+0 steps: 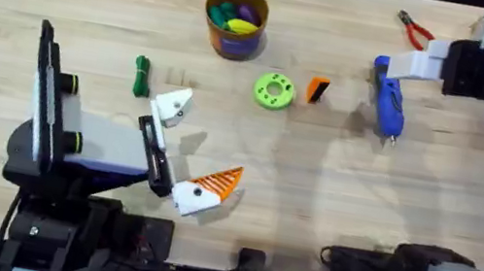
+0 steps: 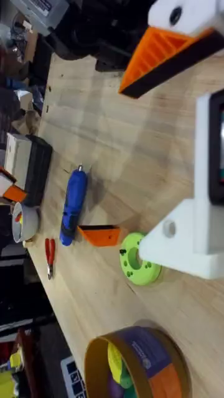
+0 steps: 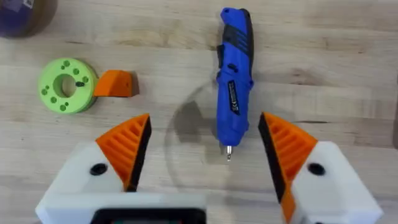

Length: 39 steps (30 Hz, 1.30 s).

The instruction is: Pick up the gripper from the table and insert it into the empty holder that is missing its gripper. Then pick up a screw, insert it into the mounting hole, and use the screwdriver to tighten it. Finally, clean up the table by picking up the vegetable and placing it into the bucket.

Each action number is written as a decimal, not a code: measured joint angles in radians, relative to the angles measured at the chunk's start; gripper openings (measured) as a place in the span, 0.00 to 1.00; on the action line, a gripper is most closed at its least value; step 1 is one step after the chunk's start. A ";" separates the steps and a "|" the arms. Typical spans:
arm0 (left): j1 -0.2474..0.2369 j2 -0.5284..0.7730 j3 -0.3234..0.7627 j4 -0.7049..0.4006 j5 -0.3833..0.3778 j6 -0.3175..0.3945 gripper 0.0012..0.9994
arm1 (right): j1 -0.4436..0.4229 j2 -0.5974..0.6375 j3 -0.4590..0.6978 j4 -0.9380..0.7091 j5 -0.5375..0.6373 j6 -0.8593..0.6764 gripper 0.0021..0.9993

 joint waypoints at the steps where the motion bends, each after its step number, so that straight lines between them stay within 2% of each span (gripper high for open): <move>1: 0.000 0.000 0.000 0.000 0.000 0.000 0.99 | 0.000 0.000 0.000 0.000 0.000 0.000 0.99; 19: 0.000 0.000 0.000 0.000 0.000 0.000 0.99 | 0.017 0.000 0.000 0.000 0.001 0.000 0.99; 26: 0.000 0.000 0.000 0.000 0.000 0.000 0.99 | 0.133 0.091 0.032 -0.056 0.000 0.001 0.99; 35: 0.000 0.000 0.000 0.000 0.001 0.000 0.99 | 0.302 0.296 0.246 -0.233 -0.001 0.008 0.99; 39: 0.000 0.000 0.000 0.000 0.001 0.000 0.99 | 0.362 0.360 0.337 -0.259 -0.005 0.106 0.99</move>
